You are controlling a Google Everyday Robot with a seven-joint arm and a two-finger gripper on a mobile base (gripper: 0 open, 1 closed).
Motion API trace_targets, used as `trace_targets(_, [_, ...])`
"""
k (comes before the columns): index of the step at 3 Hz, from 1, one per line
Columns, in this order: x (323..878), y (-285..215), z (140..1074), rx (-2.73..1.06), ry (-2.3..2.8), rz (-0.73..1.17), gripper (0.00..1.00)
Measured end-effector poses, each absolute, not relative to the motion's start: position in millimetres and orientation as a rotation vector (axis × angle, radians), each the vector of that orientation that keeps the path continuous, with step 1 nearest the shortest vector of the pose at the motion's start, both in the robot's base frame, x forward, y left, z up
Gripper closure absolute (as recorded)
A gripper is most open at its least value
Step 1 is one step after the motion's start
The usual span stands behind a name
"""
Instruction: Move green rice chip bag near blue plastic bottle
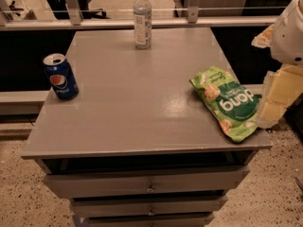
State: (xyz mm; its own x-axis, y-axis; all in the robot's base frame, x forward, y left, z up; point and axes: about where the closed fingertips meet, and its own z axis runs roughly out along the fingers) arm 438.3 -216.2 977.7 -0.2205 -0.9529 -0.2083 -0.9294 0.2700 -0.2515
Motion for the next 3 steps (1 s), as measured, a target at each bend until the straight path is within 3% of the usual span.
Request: trace_targets(3, [462.9, -210.5, 951.8, -1.623, 2.229, -0.053, 0.00])
